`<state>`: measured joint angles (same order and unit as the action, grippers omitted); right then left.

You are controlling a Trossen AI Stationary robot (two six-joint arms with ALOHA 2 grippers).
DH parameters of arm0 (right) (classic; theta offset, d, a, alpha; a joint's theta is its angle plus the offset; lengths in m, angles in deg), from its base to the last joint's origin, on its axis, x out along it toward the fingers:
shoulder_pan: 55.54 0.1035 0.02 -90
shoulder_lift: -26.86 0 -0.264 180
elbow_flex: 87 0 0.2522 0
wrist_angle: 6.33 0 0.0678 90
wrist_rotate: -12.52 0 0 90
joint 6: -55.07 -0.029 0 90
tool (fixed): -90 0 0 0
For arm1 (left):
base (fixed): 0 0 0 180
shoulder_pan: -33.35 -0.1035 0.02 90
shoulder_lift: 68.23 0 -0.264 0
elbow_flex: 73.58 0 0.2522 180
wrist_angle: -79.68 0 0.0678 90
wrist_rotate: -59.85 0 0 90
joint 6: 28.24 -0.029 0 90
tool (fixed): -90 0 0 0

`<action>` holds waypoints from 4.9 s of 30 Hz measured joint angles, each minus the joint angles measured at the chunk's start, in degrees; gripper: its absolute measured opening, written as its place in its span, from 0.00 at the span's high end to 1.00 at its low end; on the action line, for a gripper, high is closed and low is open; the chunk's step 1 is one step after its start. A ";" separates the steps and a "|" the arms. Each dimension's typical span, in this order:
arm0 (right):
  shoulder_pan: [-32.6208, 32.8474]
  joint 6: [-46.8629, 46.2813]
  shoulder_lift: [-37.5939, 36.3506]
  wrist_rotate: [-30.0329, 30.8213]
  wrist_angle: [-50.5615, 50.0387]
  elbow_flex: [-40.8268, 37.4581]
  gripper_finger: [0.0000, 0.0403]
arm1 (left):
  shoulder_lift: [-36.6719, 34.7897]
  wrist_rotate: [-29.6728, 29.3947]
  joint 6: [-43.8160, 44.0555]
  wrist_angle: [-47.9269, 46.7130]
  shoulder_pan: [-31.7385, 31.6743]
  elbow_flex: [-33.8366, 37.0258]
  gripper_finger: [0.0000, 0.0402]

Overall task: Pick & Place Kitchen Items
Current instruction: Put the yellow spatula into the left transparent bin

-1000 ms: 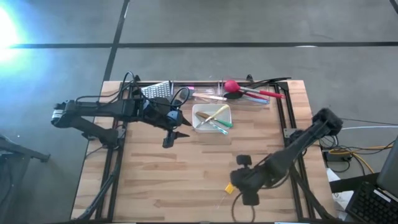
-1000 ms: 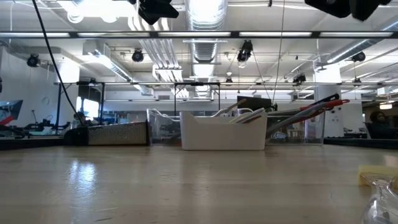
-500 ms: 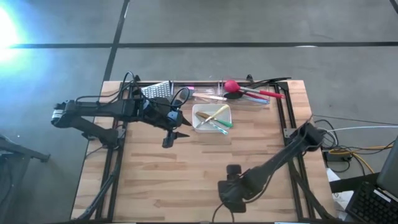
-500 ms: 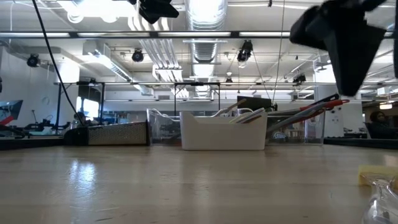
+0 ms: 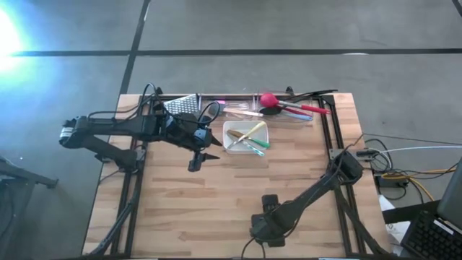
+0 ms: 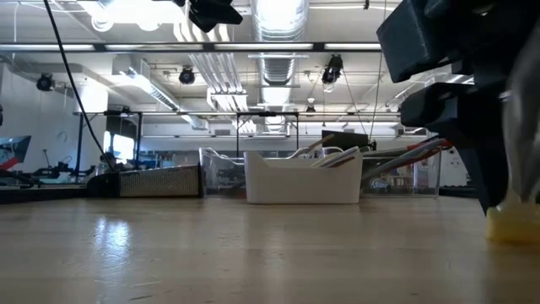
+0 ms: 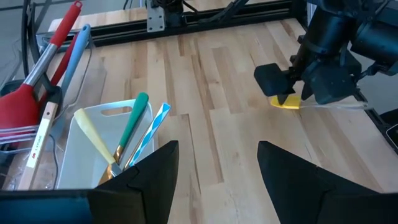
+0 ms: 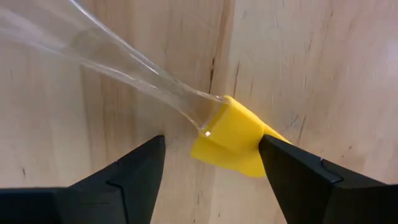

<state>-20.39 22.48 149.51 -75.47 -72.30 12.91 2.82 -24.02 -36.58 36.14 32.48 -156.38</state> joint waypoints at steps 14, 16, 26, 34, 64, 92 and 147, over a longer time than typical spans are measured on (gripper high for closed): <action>-1.52 2.63 0.20 6.53 5.69 -0.47 0.52 | -0.01 0.00 0.00 0.00 0.01 0.02 0.44; -1.71 2.63 0.22 6.35 7.63 -1.08 0.59 | -0.01 0.00 0.00 0.00 0.01 0.02 0.44; -2.03 2.65 -0.29 2.22 9.57 -2.01 0.95 | -0.01 0.02 0.35 -0.04 0.00 0.02 0.44; -1.72 1.15 -8.71 4.45 1.91 -2.50 0.96 | -0.03 0.02 0.77 -2.03 0.00 0.02 0.44; -4.24 25.61 -54.24 49.07 52.33 -35.14 0.96 | 2.77 0.50 -2.58 74.68 -0.16 22.20 0.44; -11.80 34.74 -54.33 39.55 62.56 -37.18 0.96 | 19.70 12.76 -4.75 70.43 -0.23 -1.96 0.94; -11.60 10.11 -65.48 40.12 27.34 -37.91 0.54 | 43.09 -3.70 -30.95 -32.63 -27.97 -51.88 0.98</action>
<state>-31.99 32.58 84.03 -35.35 -44.96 -25.00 45.91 -27.72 -67.53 3.51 4.51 -208.26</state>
